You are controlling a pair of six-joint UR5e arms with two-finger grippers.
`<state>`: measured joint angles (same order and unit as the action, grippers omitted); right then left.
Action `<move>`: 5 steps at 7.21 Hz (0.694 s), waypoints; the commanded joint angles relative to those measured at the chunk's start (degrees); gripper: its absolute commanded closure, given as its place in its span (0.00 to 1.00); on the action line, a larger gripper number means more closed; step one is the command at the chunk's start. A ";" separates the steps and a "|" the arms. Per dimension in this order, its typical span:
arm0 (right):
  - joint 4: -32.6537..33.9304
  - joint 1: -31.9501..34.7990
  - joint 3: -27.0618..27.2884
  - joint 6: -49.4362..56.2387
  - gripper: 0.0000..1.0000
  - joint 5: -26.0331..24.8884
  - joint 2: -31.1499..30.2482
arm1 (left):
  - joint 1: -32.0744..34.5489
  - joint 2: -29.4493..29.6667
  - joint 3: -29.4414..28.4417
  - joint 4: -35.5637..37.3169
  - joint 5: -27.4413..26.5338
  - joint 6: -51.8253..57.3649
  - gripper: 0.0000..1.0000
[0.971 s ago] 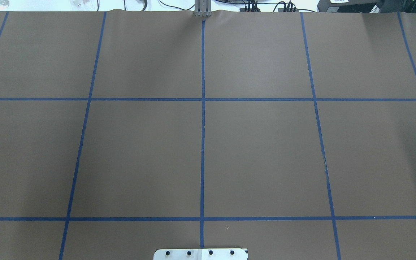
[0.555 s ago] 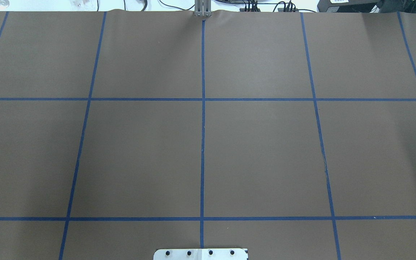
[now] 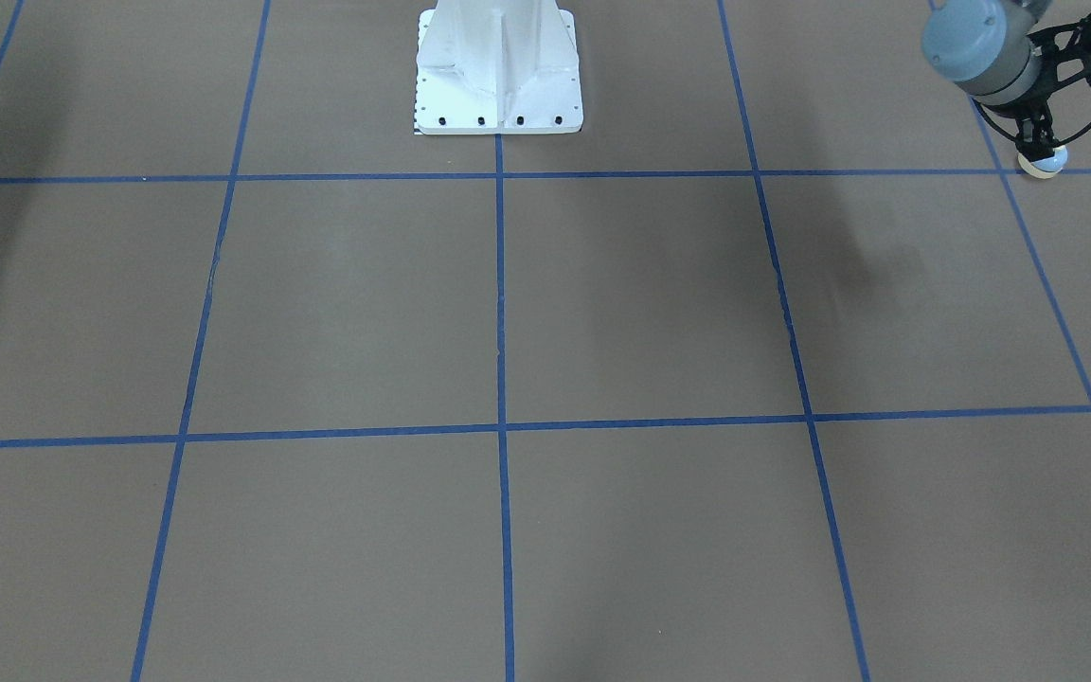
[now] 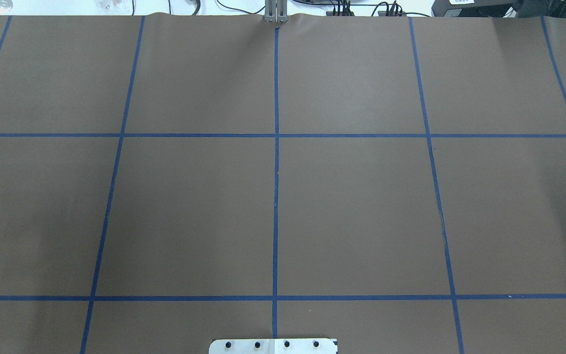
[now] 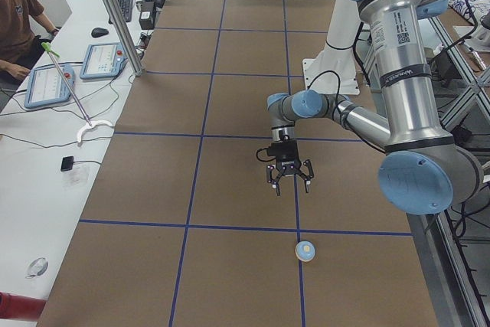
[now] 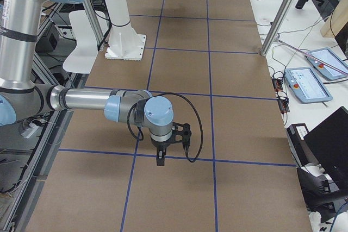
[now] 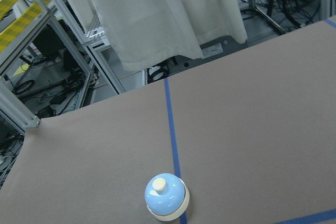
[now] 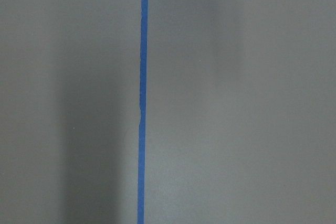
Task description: Place and press bell with both arms
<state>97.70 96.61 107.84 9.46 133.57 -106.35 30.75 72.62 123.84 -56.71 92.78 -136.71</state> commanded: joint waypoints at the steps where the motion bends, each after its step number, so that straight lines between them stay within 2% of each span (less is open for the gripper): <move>1: 0.12 -0.02 0.09 -0.06 0.00 0.72 0.00 | -4.20 1.11 -8.14 -0.77 0.20 -8.73 0.00; 5: 0.03 -0.02 0.00 -0.06 0.00 1.25 0.00 | -8.77 3.84 -18.88 -5.06 0.38 -15.60 0.00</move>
<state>97.81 96.59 107.88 9.41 134.79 -106.35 23.56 76.05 107.92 -59.95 93.15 -151.10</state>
